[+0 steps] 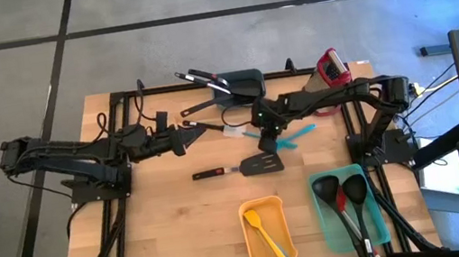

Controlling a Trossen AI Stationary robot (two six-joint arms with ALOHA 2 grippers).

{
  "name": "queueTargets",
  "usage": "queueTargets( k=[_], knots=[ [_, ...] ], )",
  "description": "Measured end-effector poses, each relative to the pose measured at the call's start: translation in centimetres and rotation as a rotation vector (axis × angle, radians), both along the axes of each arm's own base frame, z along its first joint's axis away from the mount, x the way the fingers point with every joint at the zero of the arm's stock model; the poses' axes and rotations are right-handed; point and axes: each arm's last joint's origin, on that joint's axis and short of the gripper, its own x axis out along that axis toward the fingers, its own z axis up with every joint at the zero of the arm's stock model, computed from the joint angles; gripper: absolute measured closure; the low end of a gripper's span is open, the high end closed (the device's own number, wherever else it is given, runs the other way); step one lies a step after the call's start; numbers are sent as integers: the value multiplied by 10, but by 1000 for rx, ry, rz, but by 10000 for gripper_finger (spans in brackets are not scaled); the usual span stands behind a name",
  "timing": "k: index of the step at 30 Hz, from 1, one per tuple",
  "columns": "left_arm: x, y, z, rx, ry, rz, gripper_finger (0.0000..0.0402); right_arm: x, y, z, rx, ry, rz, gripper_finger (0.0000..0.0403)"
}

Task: Pick & Place Kitchen Items
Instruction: Put the small blue spatula into the yellow bin

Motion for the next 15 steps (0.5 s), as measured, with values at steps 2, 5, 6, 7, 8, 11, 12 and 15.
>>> queueTargets(
  k=[2,5,6,7,8,11,12,15],
  knots=[
    [0,0,0,0,0,0,304,0,1,0,3,1,-4,386],
    [0,0,-1,0,10,-2,304,0,1,0,12,4,-17,386],
    [0,0,-3,-4,33,-8,304,0,0,0,12,4,-19,386],
    [0,0,-7,-17,71,-9,304,0,0,0,11,5,-20,386],
    [-1,0,-13,-35,126,-9,304,0,0,0,10,5,-20,386],
    [-5,-3,-35,-108,336,-4,304,-1,1,0,9,4,-20,386],
    [-6,-4,-42,-128,399,-11,304,-1,1,0,5,5,-20,386],
    [-5,-10,-53,-156,486,-36,304,0,0,-1,-2,10,-17,386]
  ],
)
